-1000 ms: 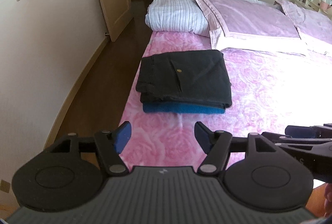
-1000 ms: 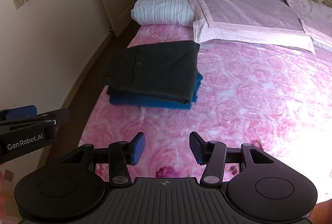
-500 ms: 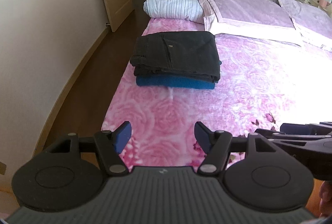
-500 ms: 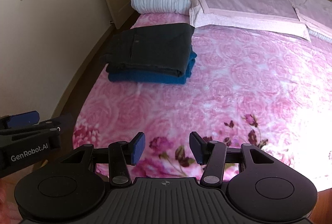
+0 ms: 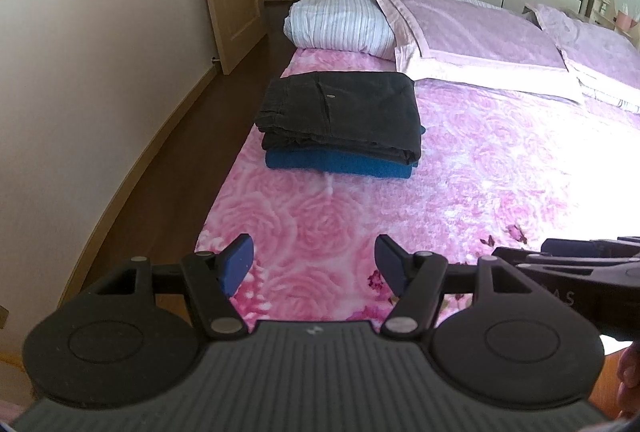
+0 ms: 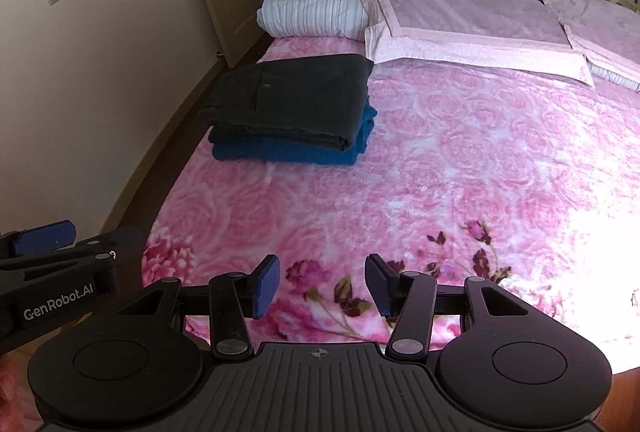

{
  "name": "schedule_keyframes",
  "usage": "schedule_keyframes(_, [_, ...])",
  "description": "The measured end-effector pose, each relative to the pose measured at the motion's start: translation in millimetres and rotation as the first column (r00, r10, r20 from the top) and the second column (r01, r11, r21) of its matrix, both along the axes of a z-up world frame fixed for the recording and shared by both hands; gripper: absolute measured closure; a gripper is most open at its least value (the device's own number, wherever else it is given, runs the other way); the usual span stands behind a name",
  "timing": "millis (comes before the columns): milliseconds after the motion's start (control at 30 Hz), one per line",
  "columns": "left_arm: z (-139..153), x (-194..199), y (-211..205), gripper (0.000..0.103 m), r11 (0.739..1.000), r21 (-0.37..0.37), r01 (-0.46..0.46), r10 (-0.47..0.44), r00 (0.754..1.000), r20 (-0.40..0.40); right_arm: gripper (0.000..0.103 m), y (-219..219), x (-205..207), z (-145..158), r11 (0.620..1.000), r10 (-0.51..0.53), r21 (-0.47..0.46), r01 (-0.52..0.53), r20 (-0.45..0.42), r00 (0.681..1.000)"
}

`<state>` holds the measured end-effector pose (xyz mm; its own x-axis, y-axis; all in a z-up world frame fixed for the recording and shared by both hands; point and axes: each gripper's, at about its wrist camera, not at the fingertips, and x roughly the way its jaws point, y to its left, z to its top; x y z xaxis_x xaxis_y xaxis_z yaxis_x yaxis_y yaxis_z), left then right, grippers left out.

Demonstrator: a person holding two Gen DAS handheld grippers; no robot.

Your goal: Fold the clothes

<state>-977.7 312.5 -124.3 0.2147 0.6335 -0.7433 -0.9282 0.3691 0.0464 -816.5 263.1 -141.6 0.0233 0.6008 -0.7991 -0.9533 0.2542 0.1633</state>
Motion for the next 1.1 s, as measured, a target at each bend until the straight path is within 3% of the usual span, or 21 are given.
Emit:
schedule_keyframes(533, [-22.6, 5.9, 41.0, 0.039, 1.0, -0.007, -0.001, 0.002, 1.0, 0.002, 0.052, 34.5, 4.6, -22.6, 1.0, -0.005, -0.01, 0.005, 0.006, 1.0])
schedule_keyframes(1100, [-39.2, 9.7, 107.6, 0.039, 0.999, -0.033, 0.012, -0.012, 1.0, -0.005, 0.052, 98.8, 4.9, -41.6, 0.999, -0.001, -0.039, 0.002, 0.005, 1.0])
